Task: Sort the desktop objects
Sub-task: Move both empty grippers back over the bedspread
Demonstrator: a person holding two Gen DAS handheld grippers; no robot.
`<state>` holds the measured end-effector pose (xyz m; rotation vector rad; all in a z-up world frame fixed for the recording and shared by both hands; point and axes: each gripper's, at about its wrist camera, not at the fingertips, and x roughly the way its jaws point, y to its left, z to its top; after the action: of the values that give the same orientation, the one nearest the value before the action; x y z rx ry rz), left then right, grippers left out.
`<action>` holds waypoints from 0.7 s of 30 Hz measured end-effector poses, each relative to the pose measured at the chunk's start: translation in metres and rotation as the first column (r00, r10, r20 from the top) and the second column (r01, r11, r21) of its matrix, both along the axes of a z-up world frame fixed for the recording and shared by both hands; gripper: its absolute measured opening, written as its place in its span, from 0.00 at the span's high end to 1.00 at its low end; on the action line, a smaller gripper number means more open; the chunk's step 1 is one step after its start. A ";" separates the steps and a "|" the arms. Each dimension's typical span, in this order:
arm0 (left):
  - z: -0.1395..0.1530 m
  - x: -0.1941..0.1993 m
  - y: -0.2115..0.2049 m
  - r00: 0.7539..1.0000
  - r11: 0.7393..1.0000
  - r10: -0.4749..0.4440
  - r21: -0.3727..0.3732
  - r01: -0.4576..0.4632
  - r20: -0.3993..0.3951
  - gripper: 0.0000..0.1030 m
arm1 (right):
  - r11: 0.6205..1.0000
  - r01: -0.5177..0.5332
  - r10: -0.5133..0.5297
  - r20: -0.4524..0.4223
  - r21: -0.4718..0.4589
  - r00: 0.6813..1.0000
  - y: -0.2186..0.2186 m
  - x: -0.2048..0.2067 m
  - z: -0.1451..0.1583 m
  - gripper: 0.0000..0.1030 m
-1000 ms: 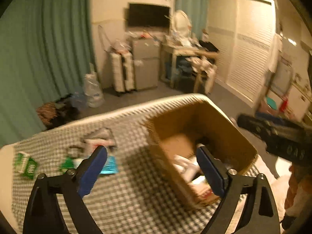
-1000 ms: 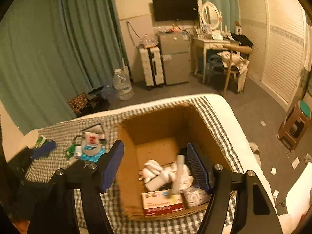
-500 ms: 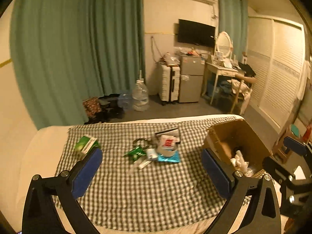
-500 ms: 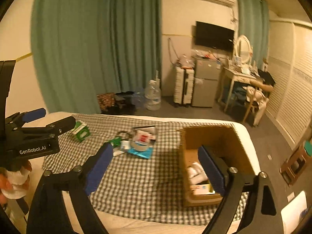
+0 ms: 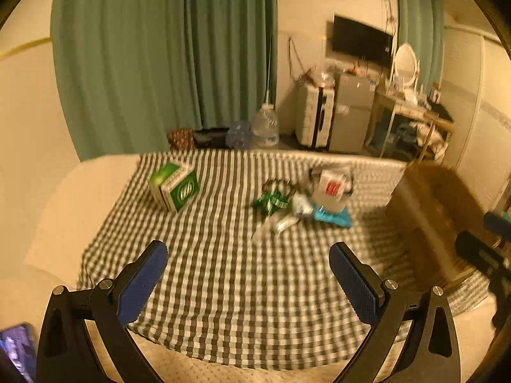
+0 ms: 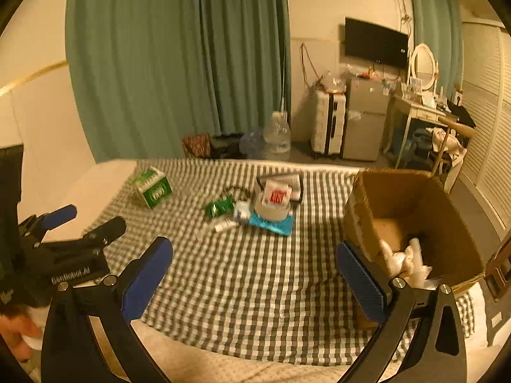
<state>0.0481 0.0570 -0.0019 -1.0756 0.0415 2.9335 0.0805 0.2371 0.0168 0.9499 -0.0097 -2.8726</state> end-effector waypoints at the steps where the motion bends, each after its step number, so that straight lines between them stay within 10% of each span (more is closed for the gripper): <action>1: -0.014 -0.007 -0.001 1.000 1.000 0.001 -0.010 0.000 0.029 0.00 | 1.000 0.007 -0.007 0.008 0.002 1.000 0.000 -0.008 -0.013 0.00; 14: -0.105 -0.101 -0.005 0.995 0.999 -0.025 -0.043 0.030 0.098 0.00 | 0.980 0.072 -0.030 0.218 -0.188 0.975 0.019 -0.105 -0.101 0.00; 21: -0.139 -0.122 -0.034 0.984 0.996 -0.039 0.091 0.023 0.174 0.00 | 0.983 0.138 -0.109 0.216 -0.123 0.970 0.008 -0.160 -0.130 0.00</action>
<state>-0.0736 0.0230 -0.1409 -1.3019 -0.0734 2.7708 -0.0794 0.2454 -0.1129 1.2583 -0.2910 -2.8215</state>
